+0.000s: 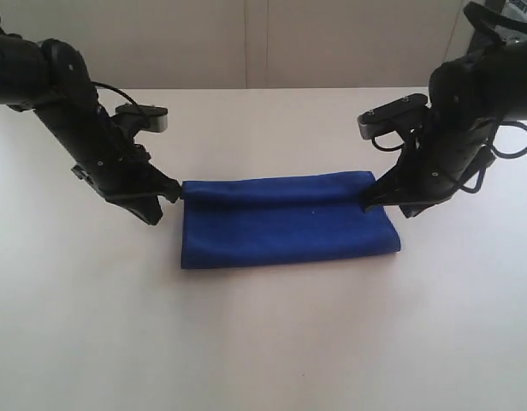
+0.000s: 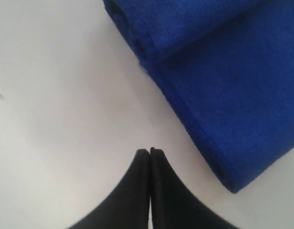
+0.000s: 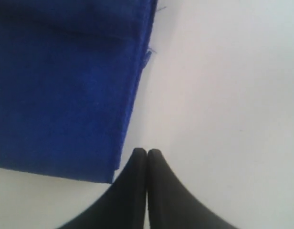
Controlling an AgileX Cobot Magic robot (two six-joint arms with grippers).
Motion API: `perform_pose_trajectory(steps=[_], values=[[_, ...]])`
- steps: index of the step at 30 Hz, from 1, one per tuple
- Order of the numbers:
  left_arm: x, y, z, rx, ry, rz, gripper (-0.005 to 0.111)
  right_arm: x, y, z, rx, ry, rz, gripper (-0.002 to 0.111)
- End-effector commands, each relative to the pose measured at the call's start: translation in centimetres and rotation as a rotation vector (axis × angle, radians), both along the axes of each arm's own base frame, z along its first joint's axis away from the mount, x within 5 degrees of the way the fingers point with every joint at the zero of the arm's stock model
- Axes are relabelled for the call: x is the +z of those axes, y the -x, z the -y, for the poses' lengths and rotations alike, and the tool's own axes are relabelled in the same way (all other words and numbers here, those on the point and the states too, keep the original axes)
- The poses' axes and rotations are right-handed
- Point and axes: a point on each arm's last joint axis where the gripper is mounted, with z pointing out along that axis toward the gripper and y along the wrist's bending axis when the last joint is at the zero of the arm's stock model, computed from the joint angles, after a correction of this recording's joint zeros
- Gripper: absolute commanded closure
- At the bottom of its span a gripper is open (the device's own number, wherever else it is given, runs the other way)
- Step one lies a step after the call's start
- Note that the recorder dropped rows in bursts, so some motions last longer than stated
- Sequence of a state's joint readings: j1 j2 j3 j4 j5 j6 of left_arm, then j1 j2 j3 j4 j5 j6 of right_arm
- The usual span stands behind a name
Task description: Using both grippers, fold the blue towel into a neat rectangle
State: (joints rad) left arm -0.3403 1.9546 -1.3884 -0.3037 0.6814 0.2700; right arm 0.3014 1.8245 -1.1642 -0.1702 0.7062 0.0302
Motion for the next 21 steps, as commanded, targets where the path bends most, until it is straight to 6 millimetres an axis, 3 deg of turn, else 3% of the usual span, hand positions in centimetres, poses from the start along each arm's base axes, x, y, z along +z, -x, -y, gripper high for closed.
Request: perform_pose_trajectory(steps=[1, 7, 13, 21], values=[[-1.6, 0.0, 0.6, 0.017, 0.066, -0.035, 0.107, -0.8, 0.0, -0.2, 0.012, -0.026, -0.039, 0.108], [-2.9, -0.3, 0.7, 0.015, 0.060, -0.041, 0.107, -2.2, -0.5, -0.3, 0.013, -0.027, -0.043, 0.108], [-2.9, -0.5, 0.7, 0.017, 0.061, -0.022, 0.107, -3.3, -1.0, 0.9, -0.023, -0.024, -0.061, 0.108], [-2.9, -0.6, 0.7, 0.009, 0.060, -0.006, 0.107, -3.8, -1.1, 0.9, -0.027, -0.026, -0.070, 0.108]])
